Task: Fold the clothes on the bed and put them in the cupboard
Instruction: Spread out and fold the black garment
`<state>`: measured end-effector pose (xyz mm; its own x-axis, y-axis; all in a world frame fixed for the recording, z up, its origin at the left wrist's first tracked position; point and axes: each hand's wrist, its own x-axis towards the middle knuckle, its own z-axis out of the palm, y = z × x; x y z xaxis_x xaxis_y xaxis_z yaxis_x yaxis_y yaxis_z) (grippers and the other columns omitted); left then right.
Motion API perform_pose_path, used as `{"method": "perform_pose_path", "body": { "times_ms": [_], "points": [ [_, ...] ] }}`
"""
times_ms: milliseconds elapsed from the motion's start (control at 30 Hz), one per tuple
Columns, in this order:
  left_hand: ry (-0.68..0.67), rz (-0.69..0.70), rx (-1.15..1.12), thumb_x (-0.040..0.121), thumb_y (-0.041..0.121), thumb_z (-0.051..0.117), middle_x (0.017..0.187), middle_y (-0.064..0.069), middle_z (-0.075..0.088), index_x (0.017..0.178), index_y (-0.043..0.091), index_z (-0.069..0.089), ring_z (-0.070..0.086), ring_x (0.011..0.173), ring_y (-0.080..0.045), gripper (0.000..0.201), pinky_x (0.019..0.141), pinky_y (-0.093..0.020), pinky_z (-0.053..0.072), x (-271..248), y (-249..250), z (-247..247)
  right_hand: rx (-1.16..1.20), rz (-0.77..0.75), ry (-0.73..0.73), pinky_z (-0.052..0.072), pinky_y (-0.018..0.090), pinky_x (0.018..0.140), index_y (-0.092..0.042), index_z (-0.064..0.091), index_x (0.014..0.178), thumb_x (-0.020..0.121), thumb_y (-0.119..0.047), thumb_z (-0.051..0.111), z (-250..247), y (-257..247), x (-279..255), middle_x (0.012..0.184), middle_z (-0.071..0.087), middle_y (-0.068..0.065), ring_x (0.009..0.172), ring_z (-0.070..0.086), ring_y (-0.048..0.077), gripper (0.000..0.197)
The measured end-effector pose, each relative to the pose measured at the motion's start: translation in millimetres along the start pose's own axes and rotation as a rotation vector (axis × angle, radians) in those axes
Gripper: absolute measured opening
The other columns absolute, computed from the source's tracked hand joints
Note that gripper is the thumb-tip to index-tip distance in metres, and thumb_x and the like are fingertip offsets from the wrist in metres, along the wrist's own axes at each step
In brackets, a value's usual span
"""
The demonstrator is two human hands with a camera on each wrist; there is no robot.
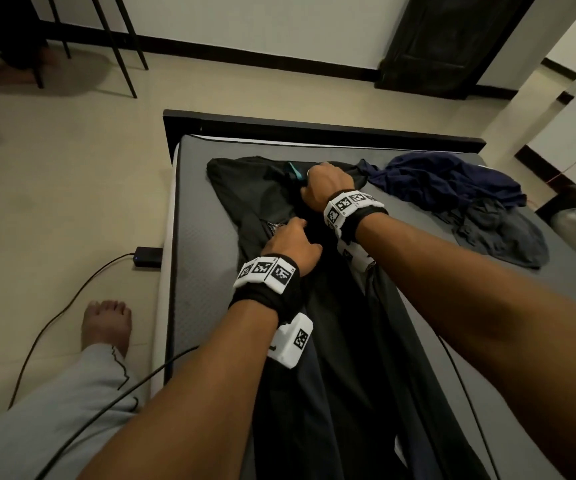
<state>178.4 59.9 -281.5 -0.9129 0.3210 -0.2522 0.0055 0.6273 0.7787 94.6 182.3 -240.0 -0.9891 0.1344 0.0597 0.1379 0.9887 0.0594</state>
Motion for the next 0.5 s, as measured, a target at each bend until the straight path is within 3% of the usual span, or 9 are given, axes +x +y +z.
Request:
{"method": "perform_pose_path", "body": {
  "times_ms": [67,167,233,300,367,433,500],
  "points": [
    [0.029,0.006,0.055,0.083,0.036,0.066,0.132,-0.004,0.060,0.139,0.023,0.047,0.058,0.119,-0.028,0.061,0.100,-0.044,0.048,2,1,2,-0.070,-0.056,-0.013,0.045,0.036,0.068,-0.008,0.063,0.099,0.095,-0.028,0.056,-2,-2,-3,0.095,0.062,0.012,0.088,0.064,0.036,0.021],
    [0.041,-0.003,0.066,0.085,0.035,0.066,0.135,-0.003,0.058,0.140,0.023,0.047,0.057,0.123,-0.026,0.059,0.102,-0.043,0.047,5,-3,3,-0.060,-0.097,0.037,0.041,0.034,0.065,-0.010,0.055,0.087,0.096,-0.022,0.054,-7,-7,-5,0.083,0.055,0.010,0.079,0.061,0.034,0.015],
    [0.040,0.001,0.060,0.085,0.034,0.065,0.135,-0.002,0.059,0.140,0.023,0.048,0.057,0.122,-0.026,0.059,0.103,-0.043,0.047,5,-4,3,0.137,-0.051,0.021,0.043,0.033,0.064,-0.008,0.057,0.087,0.094,-0.022,0.054,-10,-8,0,0.081,0.058,0.010,0.075,0.060,0.032,0.016],
    [0.047,0.009,0.052,0.084,0.033,0.064,0.133,-0.002,0.059,0.139,0.024,0.049,0.057,0.121,-0.025,0.058,0.103,-0.042,0.047,5,-5,3,0.541,0.026,-0.082,0.048,0.031,0.064,-0.007,0.063,0.094,0.092,-0.021,0.054,-16,-6,4,0.083,0.065,0.010,0.074,0.063,0.029,0.017],
    [0.063,0.018,0.059,0.083,0.032,0.064,0.132,-0.001,0.060,0.138,0.025,0.050,0.058,0.120,-0.025,0.057,0.103,-0.041,0.047,5,-5,4,0.834,0.111,-0.140,0.046,0.031,0.062,-0.008,0.063,0.092,0.091,-0.018,0.052,-19,3,8,0.079,0.065,0.009,0.071,0.063,0.028,0.014],
    [0.070,0.021,0.075,0.084,0.033,0.064,0.132,0.000,0.059,0.138,0.026,0.050,0.058,0.120,-0.024,0.056,0.103,-0.040,0.046,4,-6,5,0.906,0.201,-0.169,0.045,0.032,0.060,-0.008,0.061,0.086,0.089,-0.013,0.051,-13,20,10,0.076,0.063,0.010,0.074,0.063,0.030,0.012],
    [0.064,0.023,0.082,0.085,0.035,0.064,0.133,0.000,0.058,0.138,0.027,0.050,0.057,0.121,-0.024,0.056,0.104,-0.040,0.045,4,-7,6,0.823,0.265,-0.214,0.054,0.037,0.061,-0.007,0.063,0.094,0.090,-0.017,0.050,-4,37,7,0.084,0.067,0.014,0.081,0.067,0.034,0.017]
  ]
}}
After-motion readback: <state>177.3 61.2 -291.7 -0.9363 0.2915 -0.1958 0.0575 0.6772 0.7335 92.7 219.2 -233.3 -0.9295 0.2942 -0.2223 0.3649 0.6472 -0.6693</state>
